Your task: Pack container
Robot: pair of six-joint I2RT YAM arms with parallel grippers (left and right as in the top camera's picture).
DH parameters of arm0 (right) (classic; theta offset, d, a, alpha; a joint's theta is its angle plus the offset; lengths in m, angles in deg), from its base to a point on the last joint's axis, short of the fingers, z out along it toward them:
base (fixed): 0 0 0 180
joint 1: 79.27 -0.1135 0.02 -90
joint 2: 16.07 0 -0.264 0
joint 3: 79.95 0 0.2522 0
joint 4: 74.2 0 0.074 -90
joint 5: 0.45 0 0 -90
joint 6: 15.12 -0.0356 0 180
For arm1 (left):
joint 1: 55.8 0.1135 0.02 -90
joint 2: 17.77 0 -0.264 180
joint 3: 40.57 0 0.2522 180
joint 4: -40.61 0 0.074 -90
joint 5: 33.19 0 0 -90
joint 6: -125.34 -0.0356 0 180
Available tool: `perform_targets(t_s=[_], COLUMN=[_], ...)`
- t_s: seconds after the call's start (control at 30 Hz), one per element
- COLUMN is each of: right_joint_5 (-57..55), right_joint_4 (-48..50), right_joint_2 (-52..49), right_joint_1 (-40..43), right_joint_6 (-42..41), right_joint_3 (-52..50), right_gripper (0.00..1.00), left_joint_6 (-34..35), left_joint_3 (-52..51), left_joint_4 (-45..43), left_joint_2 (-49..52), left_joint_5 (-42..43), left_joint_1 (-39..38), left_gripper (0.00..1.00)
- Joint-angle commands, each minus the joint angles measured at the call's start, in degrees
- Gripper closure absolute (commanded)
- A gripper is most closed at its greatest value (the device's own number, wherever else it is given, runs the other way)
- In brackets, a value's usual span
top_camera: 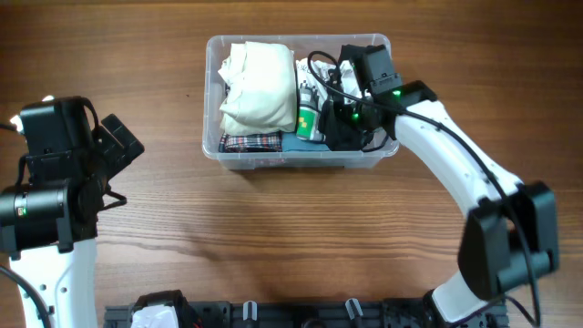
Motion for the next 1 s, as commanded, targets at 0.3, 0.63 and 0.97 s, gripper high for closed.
perform_targets(t_s=[0.3,0.63,0.97], right_joint_5=[-13.55,-2.56,3.19], right_joint_4=[22.05,17.62,0.76], right_joint_2=[-3.21,-8.96,24.04], right_joint_1=[0.24,0.68,0.55], right_joint_6=[-4.39,-6.67,-0.81], right_joint_3=[0.37,0.39,0.39], right_gripper=[0.79,0.72,0.00], left_joint_6=[1.16,1.16,1.16], left_joint_3=[-0.07,-0.07,-0.07], left_joint_4=[-0.15,-0.15,-0.15], left_joint_2=[-0.09,-0.09,-0.09], left_joint_5=[-0.55,-0.55,-0.55], left_joint_1=[0.31,0.31,0.31], left_gripper=[0.00,0.00,0.00])
